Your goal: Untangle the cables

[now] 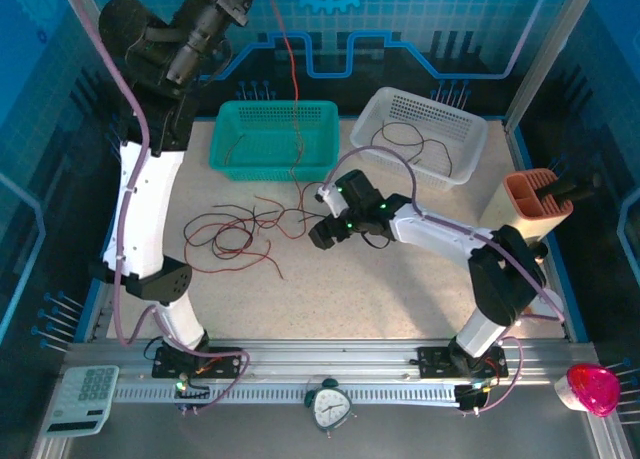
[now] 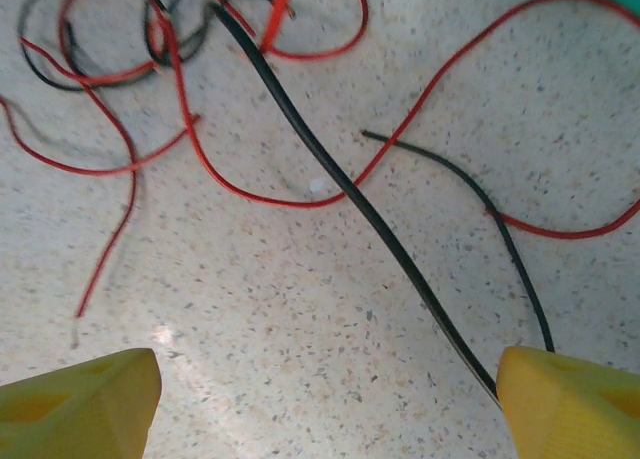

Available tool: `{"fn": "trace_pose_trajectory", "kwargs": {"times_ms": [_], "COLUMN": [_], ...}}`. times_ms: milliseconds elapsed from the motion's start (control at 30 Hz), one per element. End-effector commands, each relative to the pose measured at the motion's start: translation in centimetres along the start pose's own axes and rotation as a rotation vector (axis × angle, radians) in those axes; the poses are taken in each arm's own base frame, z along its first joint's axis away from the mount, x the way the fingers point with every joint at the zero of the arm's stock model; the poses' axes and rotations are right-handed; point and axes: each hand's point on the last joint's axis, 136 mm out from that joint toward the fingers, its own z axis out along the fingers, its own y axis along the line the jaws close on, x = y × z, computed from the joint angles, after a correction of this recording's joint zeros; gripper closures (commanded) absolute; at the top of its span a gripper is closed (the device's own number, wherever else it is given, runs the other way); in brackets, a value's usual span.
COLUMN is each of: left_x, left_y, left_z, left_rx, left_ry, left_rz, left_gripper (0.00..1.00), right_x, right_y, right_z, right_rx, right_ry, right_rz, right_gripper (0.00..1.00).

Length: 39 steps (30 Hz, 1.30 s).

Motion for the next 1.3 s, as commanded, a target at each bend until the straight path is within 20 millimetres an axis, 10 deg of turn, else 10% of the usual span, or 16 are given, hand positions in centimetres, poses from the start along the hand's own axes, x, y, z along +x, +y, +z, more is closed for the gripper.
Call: {"fn": "trace_pose_trajectory", "kwargs": {"times_ms": [0, 233, 500, 1267], "left_x": [-3.3, -3.5, -4.1, -1.4], "left_y": [-3.5, -4.1, -4.3, -1.2], "left_z": [-1.7, -2.1, -2.4, -1.3], "left_rx": [0.074, 0.078, 0.072, 0.008], "left_ry": [-0.066, -0.061, -0.078, -0.033], "left_rz": [0.017, 0.020, 0.054, 0.073], "left_gripper": [1.00, 1.00, 1.00, 1.00], "right_x": [-1.8, -2.1, -3.4, -9.8], "right_y": [-1.0, -1.0, -0.7, 1.7], "right_z": [0.6, 1.3, -2.0, -20.9], "right_rx": [0.066, 0.058, 0.077, 0.077], "right_ry": [-0.045, -0.034, -0.073, -0.513], "right_rz": [-0.041, -0.055, -0.070, -0.008], "right_gripper": [0.12, 0.31, 1.00, 1.00]}}
